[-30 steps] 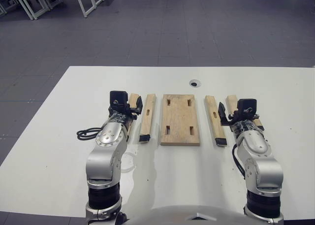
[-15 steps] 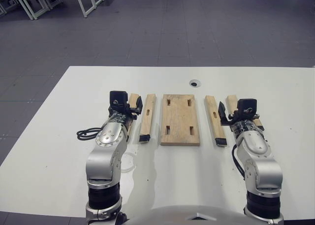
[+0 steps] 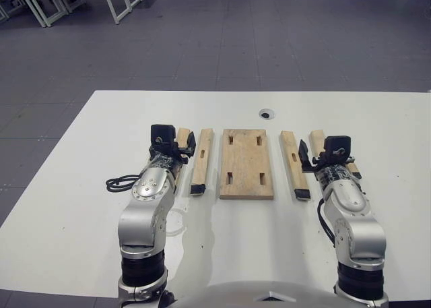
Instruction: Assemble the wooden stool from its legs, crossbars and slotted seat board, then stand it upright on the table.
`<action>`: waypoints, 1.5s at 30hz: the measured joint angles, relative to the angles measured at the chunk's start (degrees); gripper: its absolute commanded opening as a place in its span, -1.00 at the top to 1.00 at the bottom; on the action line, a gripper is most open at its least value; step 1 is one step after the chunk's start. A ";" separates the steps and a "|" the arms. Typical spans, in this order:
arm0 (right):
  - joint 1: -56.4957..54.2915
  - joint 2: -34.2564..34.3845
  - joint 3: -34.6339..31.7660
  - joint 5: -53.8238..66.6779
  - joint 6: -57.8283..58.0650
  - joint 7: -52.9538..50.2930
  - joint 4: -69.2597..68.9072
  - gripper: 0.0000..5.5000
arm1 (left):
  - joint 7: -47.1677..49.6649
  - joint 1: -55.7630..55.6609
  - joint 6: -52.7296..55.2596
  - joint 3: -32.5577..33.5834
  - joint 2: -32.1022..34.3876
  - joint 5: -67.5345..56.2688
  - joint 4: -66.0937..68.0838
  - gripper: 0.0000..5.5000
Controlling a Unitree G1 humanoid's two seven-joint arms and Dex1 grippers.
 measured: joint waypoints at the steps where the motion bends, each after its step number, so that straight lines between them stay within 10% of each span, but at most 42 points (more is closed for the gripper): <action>1: 0.00 0.07 -0.07 0.08 0.02 0.00 0.00 -0.43 | 0.00 0.00 0.00 0.00 0.00 0.00 0.00 -0.32; 18: -0.06 -0.63 -1.17 0.50 0.02 0.50 1.53 -0.43 | 0.05 -0.01 -0.01 -0.44 -0.02 0.02 0.04 -0.32; 27: -5.70 -19.79 -22.85 10.16 -7.50 15.27 25.54 -0.43 | 0.48 -0.19 -0.06 -0.32 -0.25 0.13 0.35 -0.32; 45: -6.55 -25.43 -19.73 13.66 -14.13 26.39 41.34 -0.43 | 0.62 -0.67 -0.17 0.01 -0.70 0.17 0.66 -0.32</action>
